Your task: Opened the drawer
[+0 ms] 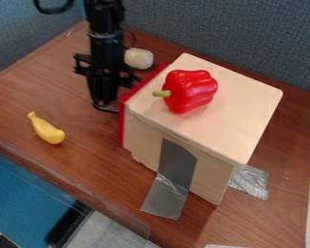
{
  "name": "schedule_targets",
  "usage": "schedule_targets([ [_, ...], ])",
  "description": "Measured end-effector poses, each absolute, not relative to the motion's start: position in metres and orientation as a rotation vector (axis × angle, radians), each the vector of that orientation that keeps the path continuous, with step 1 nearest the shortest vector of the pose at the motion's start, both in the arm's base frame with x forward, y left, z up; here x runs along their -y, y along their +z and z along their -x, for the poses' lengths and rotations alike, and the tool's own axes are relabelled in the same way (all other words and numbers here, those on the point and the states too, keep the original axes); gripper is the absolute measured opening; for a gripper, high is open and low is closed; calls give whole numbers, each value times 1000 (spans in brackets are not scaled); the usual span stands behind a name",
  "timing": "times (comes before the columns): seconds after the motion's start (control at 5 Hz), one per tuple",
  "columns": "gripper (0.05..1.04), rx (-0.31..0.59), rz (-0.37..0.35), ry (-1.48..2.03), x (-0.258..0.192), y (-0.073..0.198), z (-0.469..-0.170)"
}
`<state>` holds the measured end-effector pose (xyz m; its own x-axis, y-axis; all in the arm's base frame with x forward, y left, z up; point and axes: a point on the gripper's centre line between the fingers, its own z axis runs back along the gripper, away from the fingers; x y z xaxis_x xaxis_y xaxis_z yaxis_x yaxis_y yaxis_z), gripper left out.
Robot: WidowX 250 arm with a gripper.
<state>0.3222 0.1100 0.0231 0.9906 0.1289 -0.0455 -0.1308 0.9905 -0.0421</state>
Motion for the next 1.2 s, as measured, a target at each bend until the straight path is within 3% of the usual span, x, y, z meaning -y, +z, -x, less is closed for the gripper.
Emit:
schedule_targets([
  [0.2,128,-48,36,157,-123,23,-317],
  [1.2,124,-48,6,219,-157,31,-310],
])
